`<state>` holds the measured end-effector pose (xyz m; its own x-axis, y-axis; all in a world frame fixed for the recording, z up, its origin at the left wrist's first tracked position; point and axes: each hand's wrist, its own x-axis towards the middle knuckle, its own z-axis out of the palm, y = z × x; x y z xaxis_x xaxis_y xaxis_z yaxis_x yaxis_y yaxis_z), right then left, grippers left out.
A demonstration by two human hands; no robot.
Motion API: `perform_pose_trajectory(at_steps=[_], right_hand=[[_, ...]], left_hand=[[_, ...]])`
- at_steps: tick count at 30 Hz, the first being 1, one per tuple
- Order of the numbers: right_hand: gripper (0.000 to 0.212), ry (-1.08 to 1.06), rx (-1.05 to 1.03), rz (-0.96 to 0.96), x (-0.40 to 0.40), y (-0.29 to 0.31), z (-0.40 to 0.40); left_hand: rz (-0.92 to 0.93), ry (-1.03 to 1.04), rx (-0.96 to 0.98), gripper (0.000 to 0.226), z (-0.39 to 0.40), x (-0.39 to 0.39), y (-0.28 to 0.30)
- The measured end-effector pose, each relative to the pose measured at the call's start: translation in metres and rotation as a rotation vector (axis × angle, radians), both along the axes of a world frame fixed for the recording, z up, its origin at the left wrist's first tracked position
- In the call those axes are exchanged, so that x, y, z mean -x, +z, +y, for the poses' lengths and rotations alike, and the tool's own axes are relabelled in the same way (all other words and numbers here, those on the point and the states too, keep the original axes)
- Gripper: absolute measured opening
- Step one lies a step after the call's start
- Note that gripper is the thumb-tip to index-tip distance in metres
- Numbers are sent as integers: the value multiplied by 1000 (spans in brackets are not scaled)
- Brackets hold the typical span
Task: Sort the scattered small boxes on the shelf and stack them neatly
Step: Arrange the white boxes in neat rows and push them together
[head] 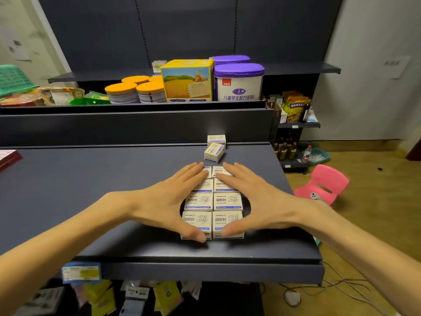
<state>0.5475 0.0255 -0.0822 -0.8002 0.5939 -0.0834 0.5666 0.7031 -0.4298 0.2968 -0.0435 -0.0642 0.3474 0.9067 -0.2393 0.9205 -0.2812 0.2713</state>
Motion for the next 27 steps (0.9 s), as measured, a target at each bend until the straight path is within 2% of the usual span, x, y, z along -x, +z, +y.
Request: perform_pose_trajectory(at_steps=[4, 10, 14, 16, 18, 20, 22, 25, 27], right_hand=[[125, -3, -23, 61, 2, -9, 3], [110, 9, -117, 35, 1, -16, 2], [100, -10, -105, 95, 3, -16, 4], [97, -68, -91, 198, 8, -17, 13], [83, -165, -64, 312, 13, -16, 33], [59, -245, -63, 385, 16, -14, 60], [45, -277, -108, 427, 20, -11, 88], [44, -301, -133, 439, 32, -6, 121], [43, -290, -173, 393, 45, -4, 137]], left_hand=[[9, 0, 3, 135, -2, -4, -3], [29, -14, 6, 133, -3, -3, -6], [-24, -18, -15, 133, 1, 1, -8], [-158, 14, -44, 118, 4, 2, -3], [-254, 60, -151, 96, 11, 2, 3], [-245, 102, -292, 82, 24, 3, 8], [-243, 160, -348, 72, 42, 4, 10], [-245, 283, -349, 55, 76, 2, 10], [-181, 341, -360, 55, 97, -1, 11]])
